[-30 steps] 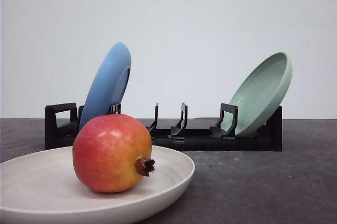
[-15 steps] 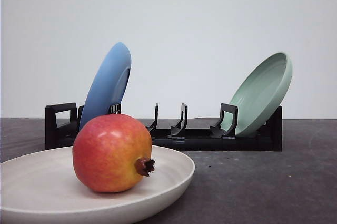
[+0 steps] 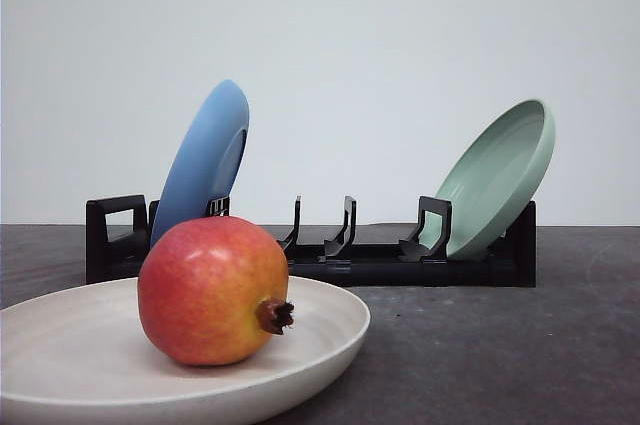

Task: Place pomegranate in white plate

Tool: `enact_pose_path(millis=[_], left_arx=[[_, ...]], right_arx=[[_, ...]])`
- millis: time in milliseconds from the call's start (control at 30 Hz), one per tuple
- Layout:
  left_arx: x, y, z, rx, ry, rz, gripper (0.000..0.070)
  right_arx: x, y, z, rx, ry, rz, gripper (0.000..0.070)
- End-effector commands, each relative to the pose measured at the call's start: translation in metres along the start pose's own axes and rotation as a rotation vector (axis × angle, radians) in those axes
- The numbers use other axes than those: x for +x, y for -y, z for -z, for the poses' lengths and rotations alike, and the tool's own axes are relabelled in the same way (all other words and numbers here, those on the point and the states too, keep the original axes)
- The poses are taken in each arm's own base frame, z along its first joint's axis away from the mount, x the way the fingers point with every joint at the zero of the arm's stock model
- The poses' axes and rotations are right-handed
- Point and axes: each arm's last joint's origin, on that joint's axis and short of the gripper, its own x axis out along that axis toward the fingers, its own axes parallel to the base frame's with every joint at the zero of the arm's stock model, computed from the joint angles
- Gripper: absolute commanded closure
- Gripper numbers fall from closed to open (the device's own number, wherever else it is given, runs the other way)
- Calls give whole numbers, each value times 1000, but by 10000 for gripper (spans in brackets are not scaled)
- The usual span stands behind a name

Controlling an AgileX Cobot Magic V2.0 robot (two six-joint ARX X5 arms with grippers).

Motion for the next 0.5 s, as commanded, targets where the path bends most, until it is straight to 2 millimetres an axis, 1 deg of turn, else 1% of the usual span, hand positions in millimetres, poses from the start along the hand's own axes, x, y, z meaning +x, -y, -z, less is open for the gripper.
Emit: enact_pose_path(millis=[0, 467], left_arx=[[1, 0, 4, -6, -13, 2, 700], [1, 0, 4, -6, -13, 3, 700]], right_arx=[[0, 0, 1, 3, 4, 2, 700], [0, 0, 1, 3, 4, 2, 700]])
